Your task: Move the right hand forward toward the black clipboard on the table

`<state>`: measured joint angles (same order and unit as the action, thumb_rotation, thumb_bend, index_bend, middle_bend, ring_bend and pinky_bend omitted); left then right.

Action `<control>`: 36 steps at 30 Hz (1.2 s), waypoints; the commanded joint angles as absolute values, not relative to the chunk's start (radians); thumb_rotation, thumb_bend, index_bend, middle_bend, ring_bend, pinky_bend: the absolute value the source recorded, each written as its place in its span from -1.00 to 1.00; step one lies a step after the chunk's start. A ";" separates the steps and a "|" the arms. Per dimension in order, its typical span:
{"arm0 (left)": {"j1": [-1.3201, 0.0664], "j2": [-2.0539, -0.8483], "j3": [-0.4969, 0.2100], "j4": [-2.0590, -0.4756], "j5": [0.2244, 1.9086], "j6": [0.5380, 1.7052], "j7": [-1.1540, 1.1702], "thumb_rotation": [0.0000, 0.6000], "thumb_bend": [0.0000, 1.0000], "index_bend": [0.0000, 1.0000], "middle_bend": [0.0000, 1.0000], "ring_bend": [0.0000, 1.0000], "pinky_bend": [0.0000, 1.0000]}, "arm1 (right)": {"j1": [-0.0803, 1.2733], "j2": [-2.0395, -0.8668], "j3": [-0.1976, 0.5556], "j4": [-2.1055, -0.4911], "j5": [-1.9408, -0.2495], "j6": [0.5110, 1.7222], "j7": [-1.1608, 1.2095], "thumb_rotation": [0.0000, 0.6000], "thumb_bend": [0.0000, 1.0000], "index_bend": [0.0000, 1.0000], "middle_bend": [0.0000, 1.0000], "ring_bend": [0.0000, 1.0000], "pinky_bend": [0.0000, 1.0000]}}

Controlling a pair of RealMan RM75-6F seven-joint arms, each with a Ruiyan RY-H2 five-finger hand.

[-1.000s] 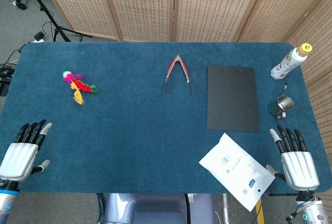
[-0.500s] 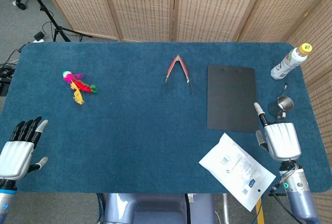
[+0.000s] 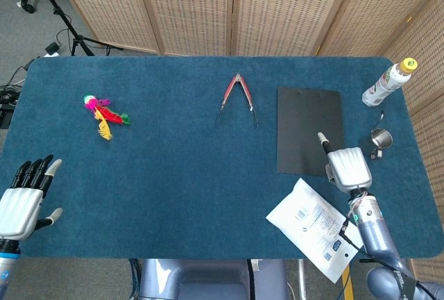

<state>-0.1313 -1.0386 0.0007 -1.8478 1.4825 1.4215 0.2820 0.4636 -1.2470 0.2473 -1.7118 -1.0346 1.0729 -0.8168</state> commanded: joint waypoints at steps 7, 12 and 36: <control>-0.131 -1.040 0.000 -1.849 1.482 1.418 0.287 1.00 -0.59 -1.00 -1.00 -1.00 -1.00 | 0.662 -1.331 0.210 -1.581 -0.675 0.965 -1.048 1.00 0.24 -0.87 0.60 0.88 0.89; -0.131 -1.039 0.000 -1.848 1.484 1.417 0.285 1.00 -0.58 -1.00 -1.00 -1.00 -1.00 | 0.722 -1.372 0.191 -1.523 -0.564 0.974 -1.101 1.00 0.24 -0.83 0.60 0.88 0.89; -0.135 -1.036 -0.002 -1.846 1.471 1.401 0.283 1.00 -0.58 -1.00 -1.00 -1.00 -1.00 | 0.830 -1.398 0.088 -1.476 -0.401 0.962 -1.072 1.00 0.28 -0.79 0.60 0.88 0.89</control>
<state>-0.1349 -1.0359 -0.0021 -1.8462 1.4710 1.4012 0.2828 0.8277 -1.3966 0.0902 -1.4776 -0.4025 0.9629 -1.0730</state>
